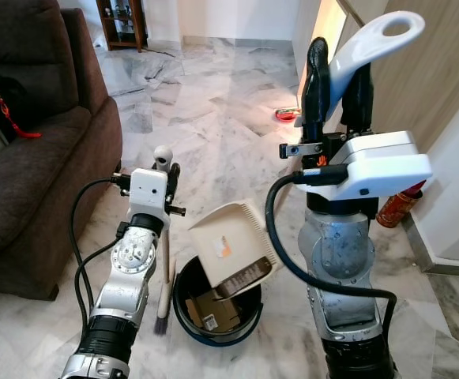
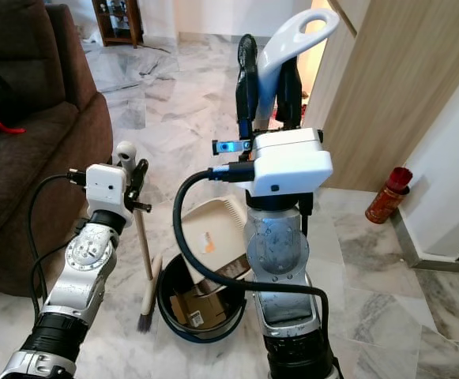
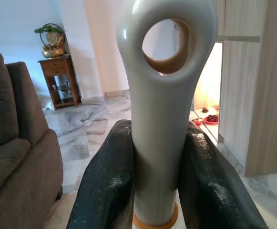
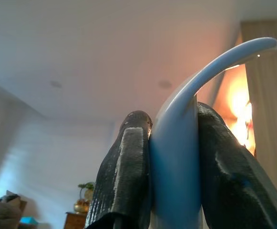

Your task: Sweep floor

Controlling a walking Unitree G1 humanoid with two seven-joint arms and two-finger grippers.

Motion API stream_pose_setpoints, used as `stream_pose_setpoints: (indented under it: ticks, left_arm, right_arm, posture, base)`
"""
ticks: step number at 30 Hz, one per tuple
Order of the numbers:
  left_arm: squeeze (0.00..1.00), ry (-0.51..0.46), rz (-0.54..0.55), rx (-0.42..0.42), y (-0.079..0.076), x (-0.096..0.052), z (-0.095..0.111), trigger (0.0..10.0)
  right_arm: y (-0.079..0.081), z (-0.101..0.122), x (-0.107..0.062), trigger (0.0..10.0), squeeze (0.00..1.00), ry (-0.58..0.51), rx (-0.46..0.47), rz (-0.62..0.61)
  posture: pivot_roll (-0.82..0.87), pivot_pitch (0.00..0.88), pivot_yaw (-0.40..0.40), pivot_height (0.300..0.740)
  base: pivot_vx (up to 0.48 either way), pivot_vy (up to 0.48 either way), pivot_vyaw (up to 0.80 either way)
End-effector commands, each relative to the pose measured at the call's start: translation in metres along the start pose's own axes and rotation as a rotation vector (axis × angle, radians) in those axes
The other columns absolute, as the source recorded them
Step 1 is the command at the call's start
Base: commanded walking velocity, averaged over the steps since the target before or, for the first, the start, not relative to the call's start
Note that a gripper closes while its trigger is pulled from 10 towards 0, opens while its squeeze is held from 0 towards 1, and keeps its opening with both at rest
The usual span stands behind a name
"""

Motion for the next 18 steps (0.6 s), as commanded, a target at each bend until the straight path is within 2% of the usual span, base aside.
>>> stream_pose_setpoints:
  ticks: [1,12,16,18]
  left_arm:
    - [0.0,-0.061,-0.024,0.008,-0.005,0.002,0.015,10.0]
    - [0.0,-0.063,-0.024,0.005,-0.006,0.003,0.015,10.0]
    - [0.0,-0.064,-0.025,0.004,-0.006,0.003,0.015,10.0]
    - [0.0,-0.063,-0.025,0.005,-0.007,0.003,0.015,10.0]
  right_arm:
    - [0.003,0.028,0.004,10.0,0.0,-0.12,0.006,0.018]
    - [-0.001,0.03,0.003,10.0,0.0,-0.127,-0.057,-0.022]
    - [-0.008,0.033,0.004,10.0,0.0,-0.136,-0.1,-0.062]
    - [-0.011,0.034,0.004,10.0,0.0,-0.145,-0.156,-0.078]
  posture:
    - [0.13,0.054,-0.043,0.74]
    - [0.13,0.052,-0.043,0.74]
    - [0.13,0.052,-0.044,0.74]
    - [0.13,0.052,-0.044,0.74]
  base:
    - [0.0,0.0,0.0]
    - [0.0,0.0,0.0]
    - [0.0,0.0,0.0]
    - [0.0,0.0,0.0]
Point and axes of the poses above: a point about 5 cm out from each wrist's last joint towards the gripper, its own x axis pointing out of the wrist towards the gripper, its own z axis along the axis of the wrist's last joint, y = z × x, the point moved 6 cm from there along x, pointing out of the wrist towards the gripper, and after that the axes turned 9 degrees about -x, right-handed, at the moved point
